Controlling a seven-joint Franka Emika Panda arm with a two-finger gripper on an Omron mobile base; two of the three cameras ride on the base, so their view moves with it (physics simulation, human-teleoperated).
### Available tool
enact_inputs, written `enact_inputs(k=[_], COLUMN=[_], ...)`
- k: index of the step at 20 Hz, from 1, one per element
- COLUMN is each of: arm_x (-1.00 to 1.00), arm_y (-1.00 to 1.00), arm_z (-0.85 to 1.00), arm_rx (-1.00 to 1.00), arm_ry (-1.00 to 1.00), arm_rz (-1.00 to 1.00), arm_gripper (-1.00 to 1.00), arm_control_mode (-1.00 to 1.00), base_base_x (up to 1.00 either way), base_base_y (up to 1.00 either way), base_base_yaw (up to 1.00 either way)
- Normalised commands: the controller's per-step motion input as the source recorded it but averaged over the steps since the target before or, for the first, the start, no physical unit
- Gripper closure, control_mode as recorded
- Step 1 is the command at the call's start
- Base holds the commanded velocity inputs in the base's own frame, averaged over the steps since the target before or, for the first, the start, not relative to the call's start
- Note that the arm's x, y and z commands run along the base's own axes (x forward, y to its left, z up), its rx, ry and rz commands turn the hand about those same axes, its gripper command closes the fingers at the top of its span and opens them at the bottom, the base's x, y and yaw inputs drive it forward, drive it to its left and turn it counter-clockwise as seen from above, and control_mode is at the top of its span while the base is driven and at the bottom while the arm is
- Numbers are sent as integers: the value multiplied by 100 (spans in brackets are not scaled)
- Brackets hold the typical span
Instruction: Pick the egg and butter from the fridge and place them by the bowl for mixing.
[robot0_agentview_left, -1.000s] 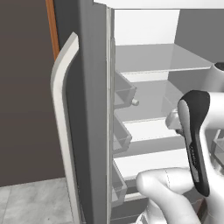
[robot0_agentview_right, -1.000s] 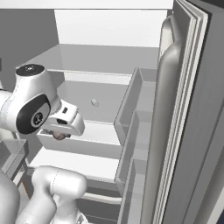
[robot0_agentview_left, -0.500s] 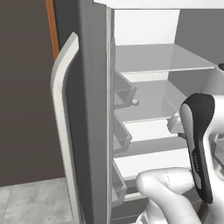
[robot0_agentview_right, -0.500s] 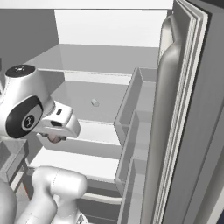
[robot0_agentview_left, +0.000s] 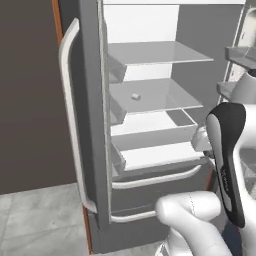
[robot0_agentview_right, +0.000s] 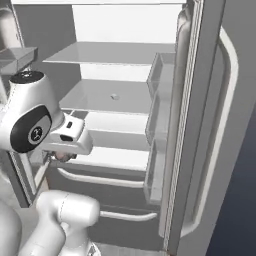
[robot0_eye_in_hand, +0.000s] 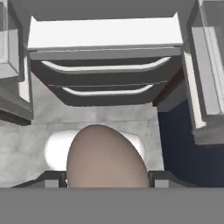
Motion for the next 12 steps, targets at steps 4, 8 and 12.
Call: enact_inputs(k=[4,8,12], arm_x=[0,0,0], arm_y=[0,0,0], arm_z=[0,0,0], arm_rx=[0,0,0], arm_ry=[0,0,0], arm_rz=[0,0,0], arm_gripper=[100,100,100], arm_control_mode=[100,100,100], base_base_x=[-100,-100,-95], base_base_y=[0,11,11], base_base_yaw=[-32,-68,-85])
